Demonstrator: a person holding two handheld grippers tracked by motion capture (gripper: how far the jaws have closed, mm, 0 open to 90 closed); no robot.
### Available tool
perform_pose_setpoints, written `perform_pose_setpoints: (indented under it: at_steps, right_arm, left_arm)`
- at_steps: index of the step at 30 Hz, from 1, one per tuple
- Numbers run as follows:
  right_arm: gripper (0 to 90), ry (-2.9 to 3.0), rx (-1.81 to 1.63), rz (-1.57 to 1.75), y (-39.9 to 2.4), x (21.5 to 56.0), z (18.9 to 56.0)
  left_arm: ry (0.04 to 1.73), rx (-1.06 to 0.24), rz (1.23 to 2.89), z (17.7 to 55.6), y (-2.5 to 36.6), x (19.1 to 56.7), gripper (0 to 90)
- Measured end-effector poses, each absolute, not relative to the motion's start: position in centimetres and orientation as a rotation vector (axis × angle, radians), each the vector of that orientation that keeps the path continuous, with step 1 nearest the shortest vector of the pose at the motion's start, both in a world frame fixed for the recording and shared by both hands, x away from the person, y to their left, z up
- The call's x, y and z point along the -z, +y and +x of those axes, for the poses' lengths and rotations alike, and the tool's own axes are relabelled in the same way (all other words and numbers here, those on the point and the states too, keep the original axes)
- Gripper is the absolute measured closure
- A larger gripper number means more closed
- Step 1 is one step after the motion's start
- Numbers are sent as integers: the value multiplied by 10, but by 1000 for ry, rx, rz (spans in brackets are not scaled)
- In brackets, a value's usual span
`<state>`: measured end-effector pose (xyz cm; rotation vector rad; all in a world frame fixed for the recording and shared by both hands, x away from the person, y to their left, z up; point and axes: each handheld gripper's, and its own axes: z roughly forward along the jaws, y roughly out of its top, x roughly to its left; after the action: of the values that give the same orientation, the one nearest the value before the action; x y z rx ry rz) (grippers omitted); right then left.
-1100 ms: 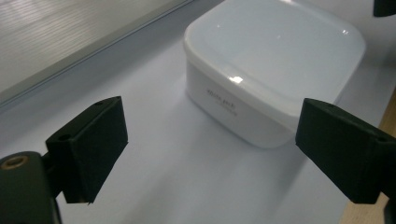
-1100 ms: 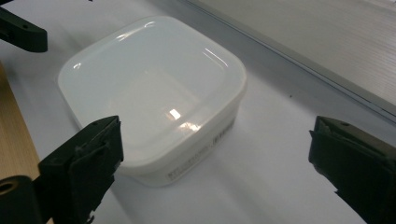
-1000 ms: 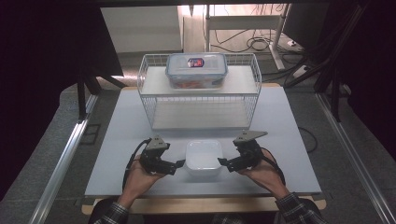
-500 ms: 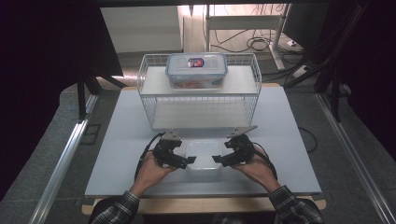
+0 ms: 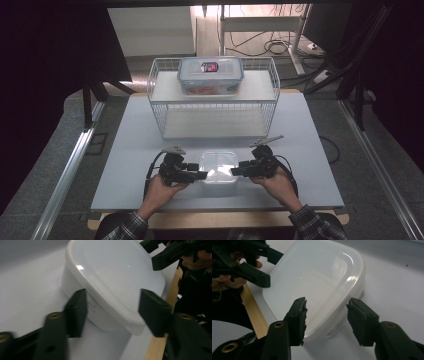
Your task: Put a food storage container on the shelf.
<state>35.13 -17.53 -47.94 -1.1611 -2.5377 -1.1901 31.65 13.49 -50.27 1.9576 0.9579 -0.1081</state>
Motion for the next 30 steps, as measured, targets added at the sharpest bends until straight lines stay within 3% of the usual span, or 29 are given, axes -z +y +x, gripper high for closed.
perform_pose_setpoints:
  at_steps: [9, 30]
  right_arm:
    - [781, -2487, 1332, -1258, -184, 473, 348]
    - [788, -2509, 1561, -1258, -176, 463, 341]
  left_arm:
    - [1040, 9, 1858, 314, 141, 498, 794]
    - [1069, -79, 1780, 316, 146, 480, 793]
